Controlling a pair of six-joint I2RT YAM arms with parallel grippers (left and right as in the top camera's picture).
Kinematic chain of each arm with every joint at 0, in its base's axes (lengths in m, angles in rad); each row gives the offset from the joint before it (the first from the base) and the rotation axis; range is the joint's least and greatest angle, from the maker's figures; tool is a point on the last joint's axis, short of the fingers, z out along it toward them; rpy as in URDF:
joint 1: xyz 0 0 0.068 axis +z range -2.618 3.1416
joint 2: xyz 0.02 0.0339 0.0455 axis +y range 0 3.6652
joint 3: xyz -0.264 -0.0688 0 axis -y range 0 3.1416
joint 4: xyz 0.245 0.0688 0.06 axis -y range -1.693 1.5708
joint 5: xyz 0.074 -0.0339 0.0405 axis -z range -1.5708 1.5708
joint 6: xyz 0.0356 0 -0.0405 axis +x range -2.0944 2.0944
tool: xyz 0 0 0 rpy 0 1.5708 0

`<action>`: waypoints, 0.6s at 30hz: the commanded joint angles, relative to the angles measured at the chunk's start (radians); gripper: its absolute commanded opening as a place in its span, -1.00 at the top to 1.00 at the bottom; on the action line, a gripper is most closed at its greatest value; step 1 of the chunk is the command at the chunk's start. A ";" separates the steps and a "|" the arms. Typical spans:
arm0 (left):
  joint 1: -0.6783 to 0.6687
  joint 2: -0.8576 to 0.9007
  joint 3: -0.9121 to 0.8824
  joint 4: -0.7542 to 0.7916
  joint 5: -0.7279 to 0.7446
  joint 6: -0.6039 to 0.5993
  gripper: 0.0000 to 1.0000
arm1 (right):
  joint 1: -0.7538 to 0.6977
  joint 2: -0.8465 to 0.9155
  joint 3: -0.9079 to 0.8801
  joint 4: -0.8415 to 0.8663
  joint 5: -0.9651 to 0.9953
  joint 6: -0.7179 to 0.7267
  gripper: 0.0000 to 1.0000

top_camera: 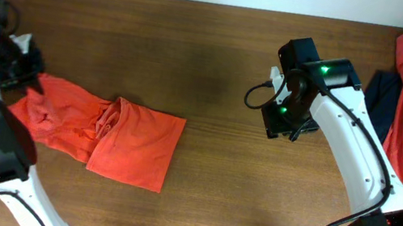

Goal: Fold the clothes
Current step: 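Grasp the shirt's left end with the left gripper and fold it rightward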

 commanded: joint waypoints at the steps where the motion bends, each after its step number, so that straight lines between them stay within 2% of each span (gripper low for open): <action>1: -0.109 -0.019 0.016 -0.006 0.033 -0.029 0.92 | -0.003 0.000 -0.005 -0.007 0.004 0.008 -0.14; 11: -0.404 -0.019 0.016 -0.005 -0.065 -0.089 0.91 | -0.003 0.000 -0.005 -0.013 0.005 0.008 -0.14; 18: -0.526 -0.018 -0.003 -0.001 -0.129 -0.116 0.82 | -0.003 0.000 -0.005 -0.013 0.005 0.008 -0.14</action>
